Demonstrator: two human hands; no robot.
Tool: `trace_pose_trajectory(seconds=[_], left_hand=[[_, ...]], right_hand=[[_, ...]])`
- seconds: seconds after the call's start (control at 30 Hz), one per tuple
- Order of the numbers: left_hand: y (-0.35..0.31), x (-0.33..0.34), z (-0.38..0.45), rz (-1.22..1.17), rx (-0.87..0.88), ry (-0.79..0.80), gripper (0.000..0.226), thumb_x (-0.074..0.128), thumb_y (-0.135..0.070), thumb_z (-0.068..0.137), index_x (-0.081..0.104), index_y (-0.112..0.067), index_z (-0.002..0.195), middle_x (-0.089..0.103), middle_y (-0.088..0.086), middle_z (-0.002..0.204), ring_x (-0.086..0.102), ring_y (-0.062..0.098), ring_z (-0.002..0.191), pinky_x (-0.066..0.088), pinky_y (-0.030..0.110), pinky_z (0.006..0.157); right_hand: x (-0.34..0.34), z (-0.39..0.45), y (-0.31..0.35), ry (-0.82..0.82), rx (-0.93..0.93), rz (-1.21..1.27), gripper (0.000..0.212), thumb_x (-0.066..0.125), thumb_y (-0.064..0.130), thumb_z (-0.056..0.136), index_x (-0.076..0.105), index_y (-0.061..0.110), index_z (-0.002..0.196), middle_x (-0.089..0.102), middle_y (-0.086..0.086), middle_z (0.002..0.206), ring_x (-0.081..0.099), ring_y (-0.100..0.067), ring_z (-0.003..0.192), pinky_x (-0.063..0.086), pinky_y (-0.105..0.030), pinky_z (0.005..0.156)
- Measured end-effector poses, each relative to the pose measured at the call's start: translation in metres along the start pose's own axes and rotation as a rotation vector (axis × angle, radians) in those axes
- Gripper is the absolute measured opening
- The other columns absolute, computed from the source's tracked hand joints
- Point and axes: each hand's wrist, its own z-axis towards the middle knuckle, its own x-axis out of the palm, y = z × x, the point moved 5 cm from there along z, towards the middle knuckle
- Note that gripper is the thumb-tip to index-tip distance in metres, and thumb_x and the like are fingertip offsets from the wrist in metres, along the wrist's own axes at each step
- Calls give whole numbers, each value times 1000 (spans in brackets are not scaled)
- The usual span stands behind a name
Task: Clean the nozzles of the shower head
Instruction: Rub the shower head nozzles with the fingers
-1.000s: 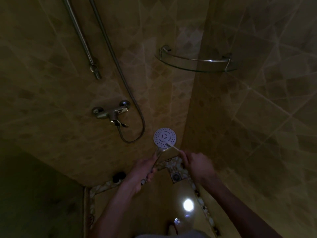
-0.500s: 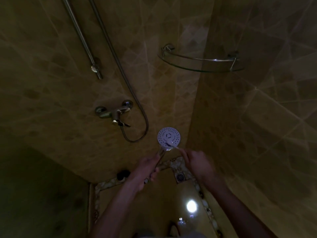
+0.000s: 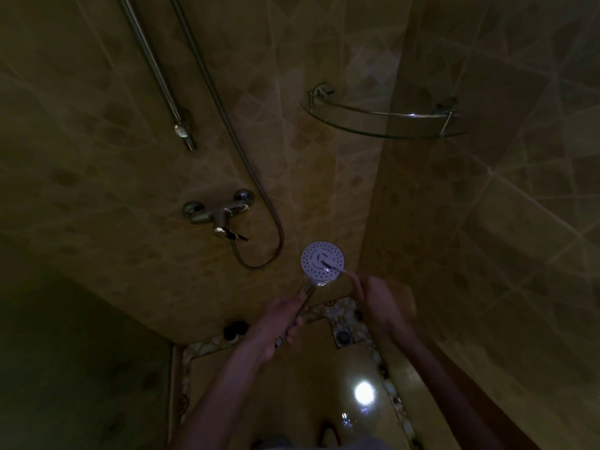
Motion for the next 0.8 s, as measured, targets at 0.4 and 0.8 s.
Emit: trace_pose_trajectory(seconds=[0.4, 0.8], left_hand=[[4, 2, -2, -20, -5, -23, 36, 60, -45, 92, 57, -13, 75, 57, 2, 57, 40, 9, 38, 32, 20, 37], [3, -6, -7, -8, 15, 6, 32, 62, -49, 89, 64, -18, 80, 58, 3, 59, 39, 8, 38, 33, 19, 36]], right_hand=[[-1, -23, 25, -58, -201, -132, 31, 38, 38, 100, 64, 23, 93, 70, -6, 74, 66, -22, 64, 39, -24, 54], [1, -26, 30, -24, -24, -104, 52, 27, 58, 96, 57, 25, 68, 67, 0, 71, 56, -6, 53, 36, -23, 50]])
